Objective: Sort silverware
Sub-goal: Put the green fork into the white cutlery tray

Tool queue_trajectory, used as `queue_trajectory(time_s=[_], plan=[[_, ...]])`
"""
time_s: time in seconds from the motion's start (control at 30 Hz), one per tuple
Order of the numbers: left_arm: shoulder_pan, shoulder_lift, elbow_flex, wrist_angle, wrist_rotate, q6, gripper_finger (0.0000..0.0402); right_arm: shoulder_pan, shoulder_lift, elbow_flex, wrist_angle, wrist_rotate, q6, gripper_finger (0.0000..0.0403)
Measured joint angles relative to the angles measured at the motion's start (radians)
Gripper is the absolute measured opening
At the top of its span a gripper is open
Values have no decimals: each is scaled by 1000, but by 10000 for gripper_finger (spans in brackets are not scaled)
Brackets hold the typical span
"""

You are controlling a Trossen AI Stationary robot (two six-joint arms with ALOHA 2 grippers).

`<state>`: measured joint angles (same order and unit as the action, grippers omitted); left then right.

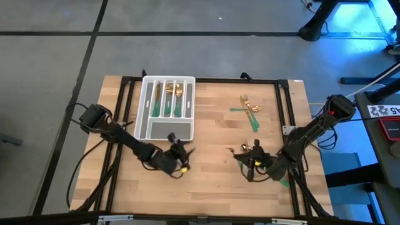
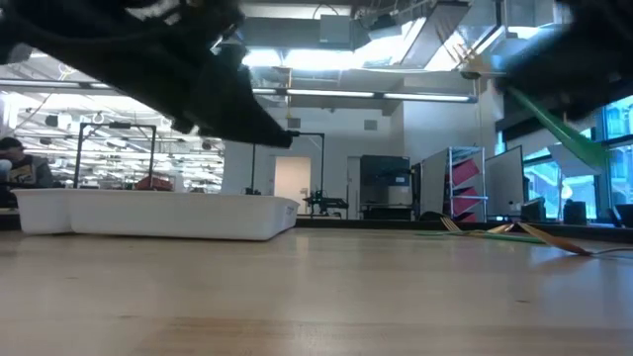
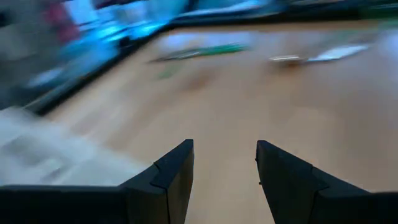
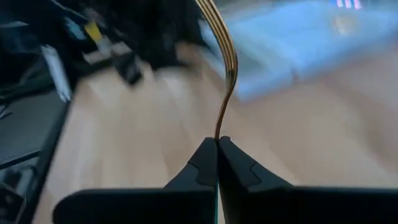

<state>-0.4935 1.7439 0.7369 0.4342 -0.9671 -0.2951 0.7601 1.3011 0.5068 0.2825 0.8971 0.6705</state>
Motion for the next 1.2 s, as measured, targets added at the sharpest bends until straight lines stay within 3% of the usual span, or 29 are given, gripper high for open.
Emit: queue_trajectory(time_s=[0.13, 0.2, 0.27, 0.37, 0.43, 0.53, 0.63, 0.8, 1.03, 1.2], plan=[[-17, 1, -97, 361, 451, 233, 164, -68, 37, 0, 385, -97, -442, 0], [-21, 1, -126, 499, 550, 268, 164, -105, 63, 0, 552, -196, -594, 0], [-25, 1, -136, 598, 546, 295, 164, -142, 96, 0, 698, -310, -694, 0], [-16, 1, -110, 664, 448, 385, 164, -193, 142, 0, 865, -453, -765, 0], [0, 1, -76, 682, 377, 431, 164, -221, 159, 0, 925, -499, -786, 0], [43, 1, -25, 683, 358, 460, 164, -252, 163, 7, 939, -514, -804, 0], [94, 1, 8, 683, 440, 429, 164, -269, 163, 17, 940, -515, -806, 0], [172, 1, 33, 661, 727, 360, 164, -271, 163, 23, 941, -526, -811, 0], [227, 1, 37, 588, 807, 334, 169, -276, 163, 23, 946, -506, -853, 0], [267, 42, 43, 637, 856, 285, 210, -279, 163, 24, 947, -479, -859, 0]])
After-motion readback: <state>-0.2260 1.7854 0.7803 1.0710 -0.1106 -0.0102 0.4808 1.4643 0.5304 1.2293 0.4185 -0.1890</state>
